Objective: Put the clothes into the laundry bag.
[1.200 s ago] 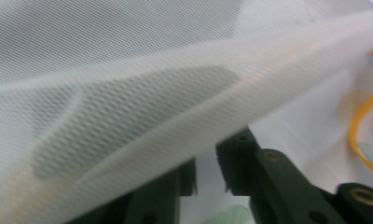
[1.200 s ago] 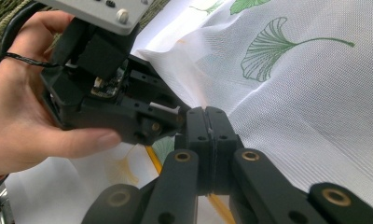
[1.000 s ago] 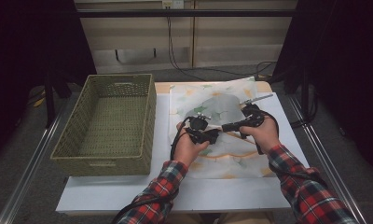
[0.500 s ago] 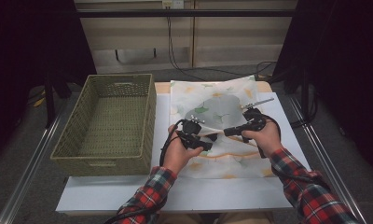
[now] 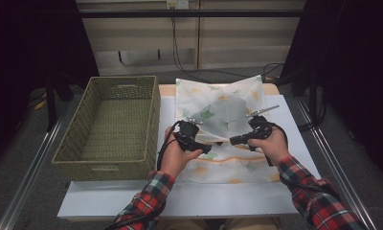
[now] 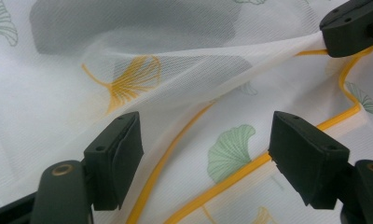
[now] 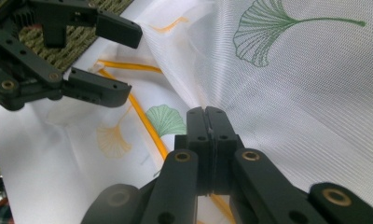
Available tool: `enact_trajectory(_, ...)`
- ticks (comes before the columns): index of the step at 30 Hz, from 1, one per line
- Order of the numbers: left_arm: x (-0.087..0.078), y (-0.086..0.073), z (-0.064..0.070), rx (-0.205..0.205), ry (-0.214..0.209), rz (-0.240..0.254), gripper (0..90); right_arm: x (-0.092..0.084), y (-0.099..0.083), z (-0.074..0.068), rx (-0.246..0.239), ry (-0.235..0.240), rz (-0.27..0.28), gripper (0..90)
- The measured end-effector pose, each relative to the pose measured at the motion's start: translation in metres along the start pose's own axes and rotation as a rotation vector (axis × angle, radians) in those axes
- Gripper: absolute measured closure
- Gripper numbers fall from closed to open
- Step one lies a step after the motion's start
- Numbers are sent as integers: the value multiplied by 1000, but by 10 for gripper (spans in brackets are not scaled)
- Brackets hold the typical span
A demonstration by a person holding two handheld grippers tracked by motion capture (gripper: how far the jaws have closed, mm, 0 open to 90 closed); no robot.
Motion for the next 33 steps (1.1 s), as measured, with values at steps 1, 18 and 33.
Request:
enact_trajectory(1, -1, -1, -2, 19, 4, -12, 245, 0, -1, 0, 3, -2, -5, 900)
enact_trajectory(18, -3, -2, -13, 5, 29, -21, 133, 7, -18, -3, -18, 2, -30, 900)
enact_trajectory(33, -8, -3, -17, -27, 46, -22, 57, 9, -22, -3, -43, -18, -24, 894)
Point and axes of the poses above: each handheld gripper's, and its own axes: x roughly forward along the jaws, y roughly out of its top, z roughly to its right, the point moved 8 cm from there along x, roughly forward along the jaws, and after that the axes turned 12 degrees about -x, right-handed, at the moved point
